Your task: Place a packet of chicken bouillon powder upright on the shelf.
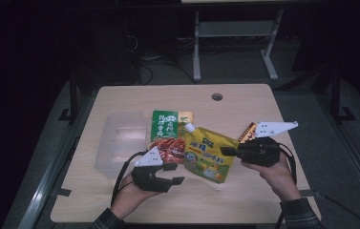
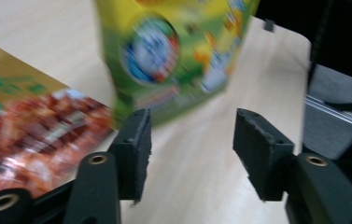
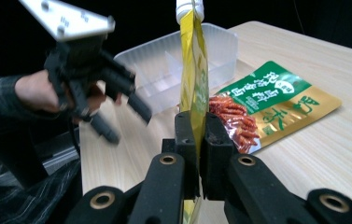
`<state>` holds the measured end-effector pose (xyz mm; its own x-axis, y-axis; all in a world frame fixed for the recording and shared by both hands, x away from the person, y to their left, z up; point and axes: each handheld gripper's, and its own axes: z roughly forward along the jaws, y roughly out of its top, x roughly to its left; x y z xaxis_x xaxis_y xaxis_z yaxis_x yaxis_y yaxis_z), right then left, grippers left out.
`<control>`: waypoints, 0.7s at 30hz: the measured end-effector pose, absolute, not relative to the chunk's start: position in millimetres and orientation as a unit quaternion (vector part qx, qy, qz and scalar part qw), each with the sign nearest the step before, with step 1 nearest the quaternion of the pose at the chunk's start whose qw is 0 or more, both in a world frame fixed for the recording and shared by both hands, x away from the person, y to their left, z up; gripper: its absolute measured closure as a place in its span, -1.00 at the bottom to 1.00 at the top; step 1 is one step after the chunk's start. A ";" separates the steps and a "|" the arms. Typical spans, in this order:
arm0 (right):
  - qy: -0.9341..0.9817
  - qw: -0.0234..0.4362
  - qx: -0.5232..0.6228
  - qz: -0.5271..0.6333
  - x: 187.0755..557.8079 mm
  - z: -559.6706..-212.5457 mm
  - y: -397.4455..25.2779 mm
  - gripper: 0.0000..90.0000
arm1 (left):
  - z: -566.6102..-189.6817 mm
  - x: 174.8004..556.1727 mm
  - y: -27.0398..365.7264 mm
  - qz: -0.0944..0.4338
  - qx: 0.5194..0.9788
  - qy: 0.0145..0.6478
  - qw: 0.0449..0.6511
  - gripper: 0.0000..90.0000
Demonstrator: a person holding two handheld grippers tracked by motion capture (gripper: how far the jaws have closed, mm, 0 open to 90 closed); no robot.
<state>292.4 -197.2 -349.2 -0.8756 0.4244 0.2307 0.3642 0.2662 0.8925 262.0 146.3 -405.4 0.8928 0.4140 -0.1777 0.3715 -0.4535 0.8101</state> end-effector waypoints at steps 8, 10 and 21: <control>0.792 0.037 0.251 0.556 305.7 -336.3 -184.6 0.93 | -421.6 242.8 144.4 0.017 0.876 0.202 0.438 -0.39; 0.792 0.041 0.249 0.556 311.6 -329.6 -176.0 0.93 | -424.9 239.4 145.4 0.017 0.873 0.208 0.442 -0.47; 0.798 0.044 0.225 0.558 333.5 -312.9 -130.7 0.93 | -431.6 233.9 150.1 0.026 0.874 0.194 0.444 -0.60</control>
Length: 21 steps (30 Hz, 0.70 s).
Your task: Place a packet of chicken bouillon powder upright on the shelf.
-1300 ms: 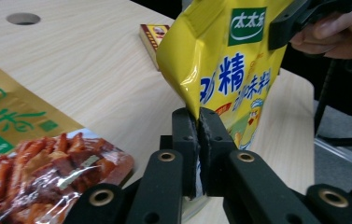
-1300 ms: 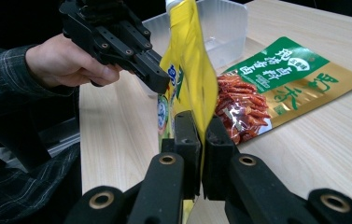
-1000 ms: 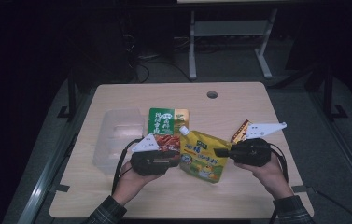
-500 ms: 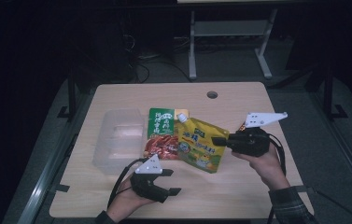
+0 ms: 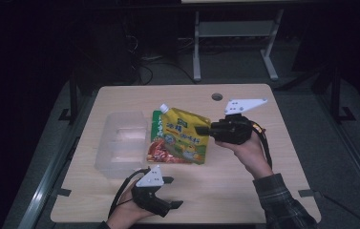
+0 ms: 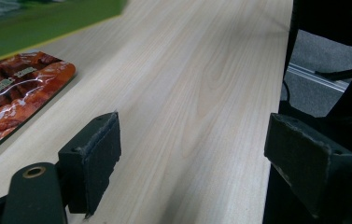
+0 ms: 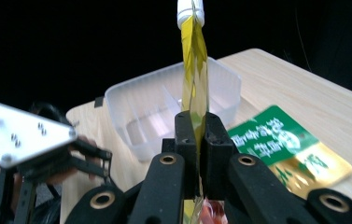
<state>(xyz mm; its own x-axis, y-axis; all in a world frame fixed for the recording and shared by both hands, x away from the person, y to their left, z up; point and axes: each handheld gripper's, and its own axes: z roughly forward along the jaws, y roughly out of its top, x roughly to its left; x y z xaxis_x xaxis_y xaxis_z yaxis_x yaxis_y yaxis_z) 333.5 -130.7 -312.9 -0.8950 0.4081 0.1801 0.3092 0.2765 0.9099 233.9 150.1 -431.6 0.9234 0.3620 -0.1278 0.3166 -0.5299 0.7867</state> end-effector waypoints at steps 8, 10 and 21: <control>0.798 0.036 0.214 0.562 350.8 -307.9 -96.7 0.94 | -431.0 234.7 151.9 0.038 0.873 0.188 0.448 -0.60; 0.798 0.035 0.212 0.563 354.5 -306.4 -88.9 0.94 | -431.1 235.7 152.9 0.040 0.872 0.189 0.450 -0.60; 0.798 0.019 0.201 0.568 372.8 -302.3 -45.0 0.93 | -432.9 233.4 150.9 0.037 0.873 0.190 0.447 -0.61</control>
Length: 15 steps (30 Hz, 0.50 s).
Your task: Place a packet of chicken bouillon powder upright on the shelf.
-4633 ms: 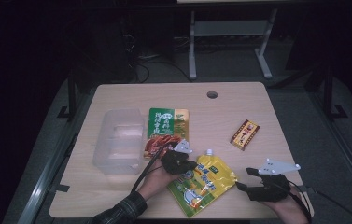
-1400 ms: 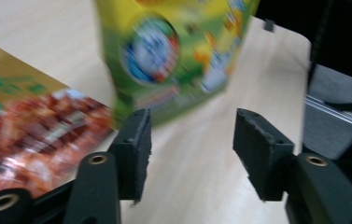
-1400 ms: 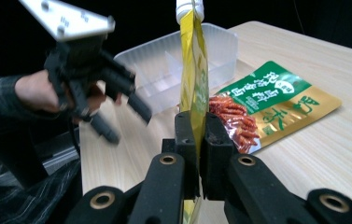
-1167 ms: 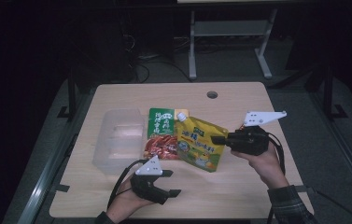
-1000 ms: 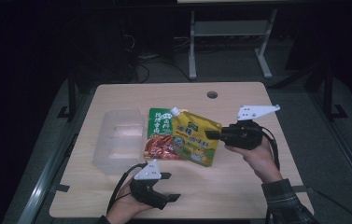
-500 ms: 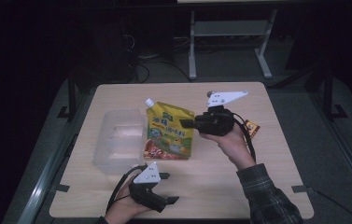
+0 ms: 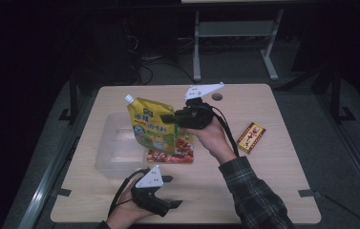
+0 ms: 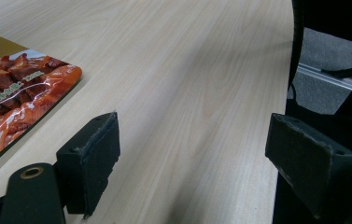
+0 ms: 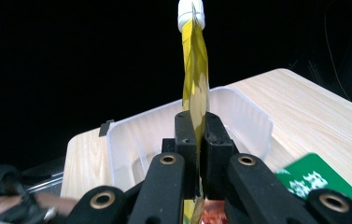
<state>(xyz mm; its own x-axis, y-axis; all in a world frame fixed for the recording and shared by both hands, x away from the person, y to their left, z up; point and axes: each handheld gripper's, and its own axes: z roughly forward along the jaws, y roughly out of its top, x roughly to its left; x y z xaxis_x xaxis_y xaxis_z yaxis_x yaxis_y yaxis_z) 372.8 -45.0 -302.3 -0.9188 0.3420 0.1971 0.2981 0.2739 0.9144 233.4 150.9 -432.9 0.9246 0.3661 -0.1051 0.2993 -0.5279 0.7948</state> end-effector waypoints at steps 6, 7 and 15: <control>0.798 0.011 0.195 0.570 380.9 -303.2 -15.7 0.94 | -435.0 233.4 149.5 0.037 0.875 0.194 0.441 -0.61; 0.799 0.009 0.193 0.570 382.2 -303.4 -9.8 0.93 | -435.3 233.5 149.5 0.036 0.876 0.194 0.440 -0.61; 0.794 -0.007 0.184 0.579 388.2 -307.6 28.4 0.94 | -436.4 234.9 150.3 0.038 0.879 0.195 0.434 -0.62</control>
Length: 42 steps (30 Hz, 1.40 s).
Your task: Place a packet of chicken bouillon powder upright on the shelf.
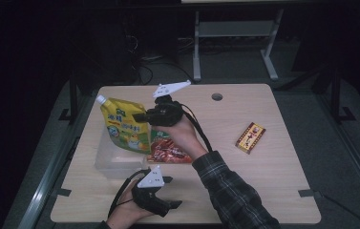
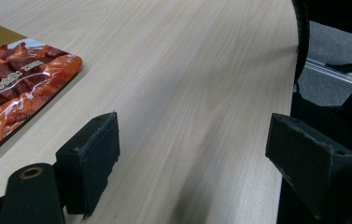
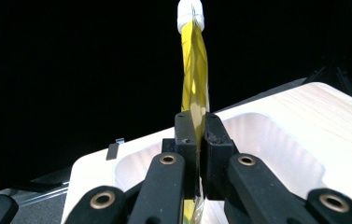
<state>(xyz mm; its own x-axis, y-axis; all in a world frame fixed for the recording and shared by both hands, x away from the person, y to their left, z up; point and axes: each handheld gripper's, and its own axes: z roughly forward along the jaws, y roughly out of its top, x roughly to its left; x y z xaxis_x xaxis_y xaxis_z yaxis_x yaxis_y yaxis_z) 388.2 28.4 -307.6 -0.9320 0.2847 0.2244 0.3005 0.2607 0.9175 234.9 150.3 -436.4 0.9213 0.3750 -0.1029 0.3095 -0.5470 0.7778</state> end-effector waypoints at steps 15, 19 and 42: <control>-0.805 0.014 -0.173 -0.568 391.9 -326.6 66.9 0.93 | -435.4 233.6 150.8 0.037 0.879 0.195 0.434 -0.62; -0.801 0.017 -0.177 -0.571 394.0 -332.7 66.4 0.93 | -434.9 234.6 151.5 0.041 0.884 0.186 0.427 -0.62; -0.808 0.027 -0.174 -0.562 390.4 -363.0 70.4 0.93 | -435.5 233.2 151.0 0.037 0.881 0.192 0.431 -0.62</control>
